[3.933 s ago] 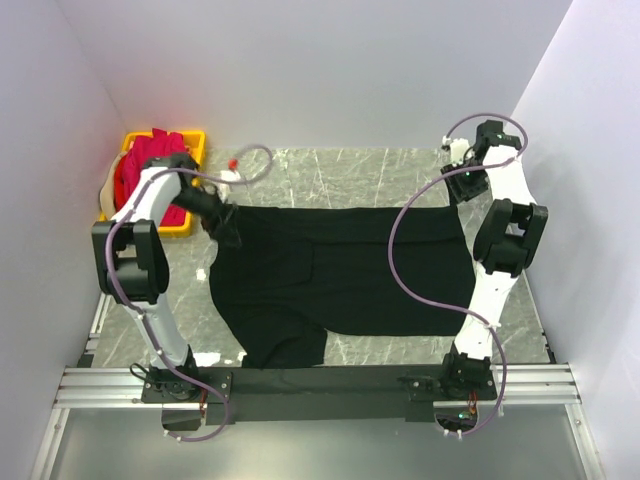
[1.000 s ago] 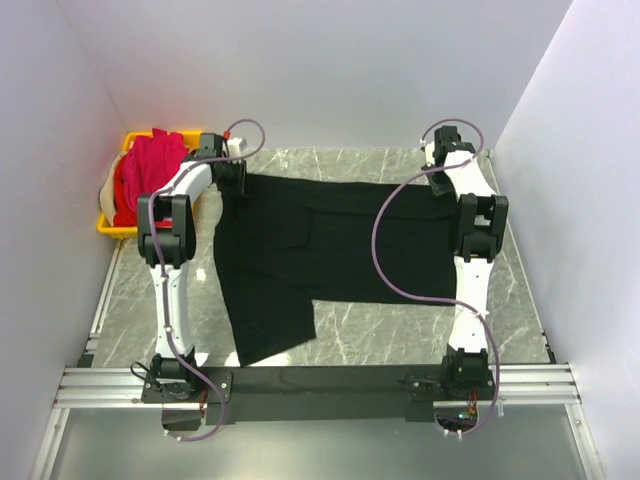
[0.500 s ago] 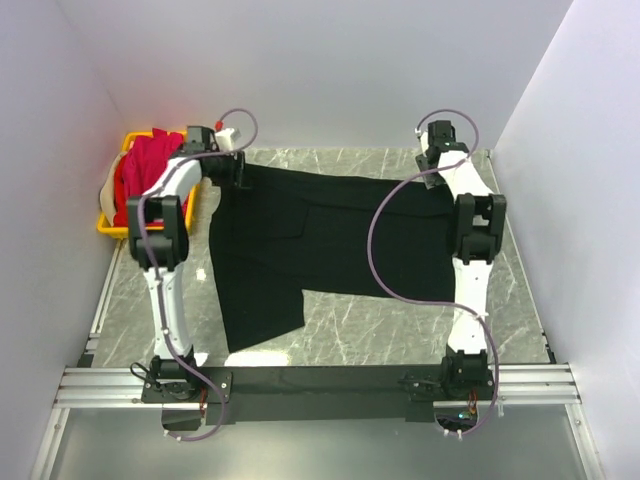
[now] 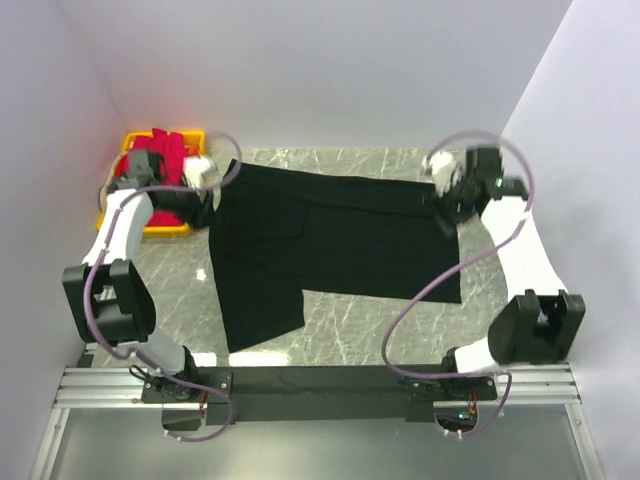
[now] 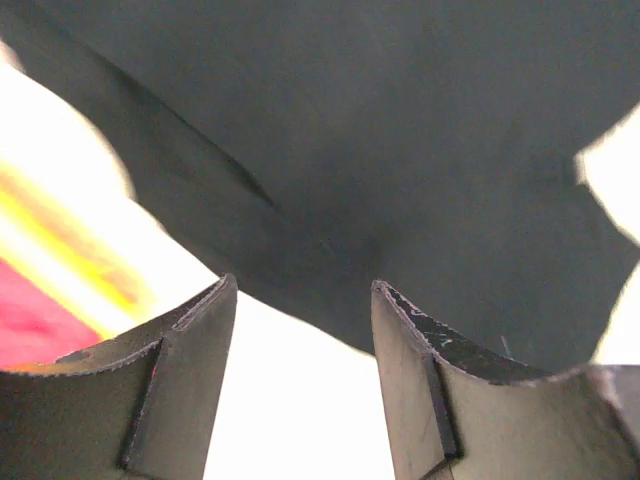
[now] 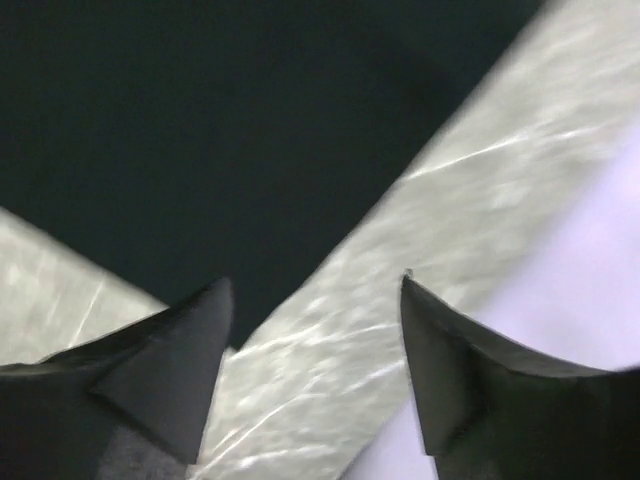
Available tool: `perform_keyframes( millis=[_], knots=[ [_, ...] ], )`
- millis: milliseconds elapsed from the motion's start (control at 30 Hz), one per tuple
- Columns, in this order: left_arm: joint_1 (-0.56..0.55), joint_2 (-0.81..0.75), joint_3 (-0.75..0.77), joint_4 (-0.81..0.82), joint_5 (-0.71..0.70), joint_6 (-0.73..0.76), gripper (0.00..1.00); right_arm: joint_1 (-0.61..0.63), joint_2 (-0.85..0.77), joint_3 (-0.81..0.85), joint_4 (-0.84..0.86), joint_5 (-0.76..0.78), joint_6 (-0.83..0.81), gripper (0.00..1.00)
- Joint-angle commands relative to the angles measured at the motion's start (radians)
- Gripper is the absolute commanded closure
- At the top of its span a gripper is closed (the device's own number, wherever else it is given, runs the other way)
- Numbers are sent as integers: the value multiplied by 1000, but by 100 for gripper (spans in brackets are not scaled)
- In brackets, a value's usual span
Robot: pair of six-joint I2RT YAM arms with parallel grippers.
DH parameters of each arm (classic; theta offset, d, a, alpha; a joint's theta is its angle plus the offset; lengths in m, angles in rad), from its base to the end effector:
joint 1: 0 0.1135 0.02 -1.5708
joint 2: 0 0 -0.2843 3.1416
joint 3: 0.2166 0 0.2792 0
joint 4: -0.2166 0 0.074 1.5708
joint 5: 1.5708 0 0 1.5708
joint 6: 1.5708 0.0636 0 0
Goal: Fold and stack the t-shirts
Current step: Fold the tshirt
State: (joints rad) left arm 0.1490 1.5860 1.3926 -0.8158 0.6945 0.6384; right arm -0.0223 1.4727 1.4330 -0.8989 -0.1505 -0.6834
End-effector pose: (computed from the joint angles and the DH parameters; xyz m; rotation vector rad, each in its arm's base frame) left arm 0.3708 0.0145 0.3002 0.7978 2.1944 -0.5193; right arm 0.3480 0.0018 0.3351 -0.8685 2.3414 -0.1056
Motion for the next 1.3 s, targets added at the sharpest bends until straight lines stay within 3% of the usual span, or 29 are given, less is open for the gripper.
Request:
perform_keyframes(
  millis=[0, 67, 200, 300, 533, 933, 1067, 1100, 1200, 1267],
  knots=[
    [-2, -7, -128, -117, 30, 231, 39, 4, -61, -301, -49, -49, -148, 29],
    [-6, -29, -191, -86, 7, 260, 39, 18, -110, -408, 9, 1, -178, 39],
    [-14, -21, -247, -59, -21, 294, 41, 18, -181, -610, 136, 51, -205, 44],
    [-26, -17, -274, -37, -65, 317, 41, 18, -199, -667, 179, 69, -212, 44],
    [-57, -4, -339, 6, -98, 360, 39, 18, -170, -709, 256, 104, -214, 40],
    [-75, 5, -368, -17, -111, 435, 38, 18, -144, -784, 276, 130, -257, 42],
    [-94, -21, -432, 72, -151, 431, 38, 18, -81, -804, 353, 181, -254, 61],
    [-98, -23, -447, 84, -158, 431, 39, 18, -72, -806, 359, 189, -254, 74],
    [-124, -24, -480, 150, -188, 431, 40, 18, -43, -796, 385, 218, -248, 100],
    [-141, -26, -498, 197, -213, 432, 42, 18, -37, -783, 385, 221, -249, 100]
  ],
)
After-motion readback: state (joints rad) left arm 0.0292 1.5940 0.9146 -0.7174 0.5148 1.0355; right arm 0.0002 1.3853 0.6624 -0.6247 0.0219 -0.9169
